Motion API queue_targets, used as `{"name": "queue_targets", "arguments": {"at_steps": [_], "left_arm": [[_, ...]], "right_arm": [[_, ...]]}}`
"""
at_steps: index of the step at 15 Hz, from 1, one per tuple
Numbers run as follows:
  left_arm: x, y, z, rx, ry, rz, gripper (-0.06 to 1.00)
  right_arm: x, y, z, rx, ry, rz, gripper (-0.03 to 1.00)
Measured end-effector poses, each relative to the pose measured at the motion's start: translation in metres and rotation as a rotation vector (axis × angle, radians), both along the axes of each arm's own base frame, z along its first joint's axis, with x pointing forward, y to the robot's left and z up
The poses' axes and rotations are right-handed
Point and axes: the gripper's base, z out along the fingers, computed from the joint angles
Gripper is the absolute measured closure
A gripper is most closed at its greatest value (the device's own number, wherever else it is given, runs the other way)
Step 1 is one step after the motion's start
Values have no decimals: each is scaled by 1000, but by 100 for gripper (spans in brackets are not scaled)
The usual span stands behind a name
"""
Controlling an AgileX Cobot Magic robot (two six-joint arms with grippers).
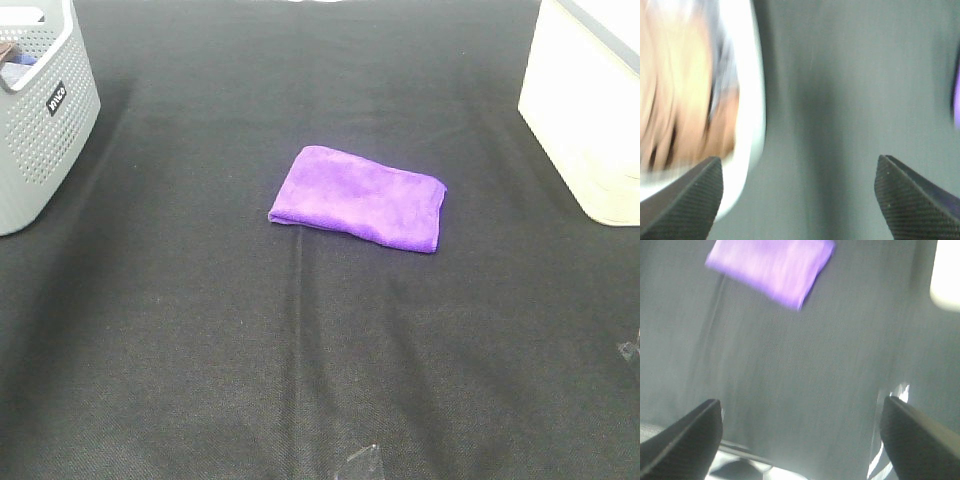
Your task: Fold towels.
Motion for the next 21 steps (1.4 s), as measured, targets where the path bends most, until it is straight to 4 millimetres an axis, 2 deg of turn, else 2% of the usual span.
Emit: {"name": "queue_targets", "arguments": {"at_steps": [3,4,5,6,7,8,9,11,13,16,21], "left_arm": [[-97,-2,3,0,-157,9,18],[-113,-2,1,0,-184,10,18],[-158,-3,-10,2,-249,10,18],[-169,-4,-14,2,-263,10,18],[-194,-4,-23,3,-308,10,18],[-214,-5,-36,3,-332,10,18],[-246,-5,-59,4,-392,9,18],[-267,-6,-79,5,-450,9,18],[-280,-6,-99,5,-490,10,18],[-294,-7,-102,7,-585,10,18],[-295,-7,-102,3,-585,12,18]], "right_arm": [[-72,-5,-13,7,-102,1,15],[-84,-6,-16,9,-124,1,15],[-112,-9,-28,9,-177,-1,15],[-121,-10,-31,7,-199,-2,15],[-142,-11,-46,8,-242,-3,15],[-149,-12,-51,10,-261,-3,15],[-171,-14,-65,13,-334,-4,15],[-189,-16,-82,3,-401,-11,15],[-197,-19,-99,-18,-439,-24,15],[-184,-19,-123,-25,-417,-34,15],[-180,-19,-126,-23,-429,-40,15]]}}
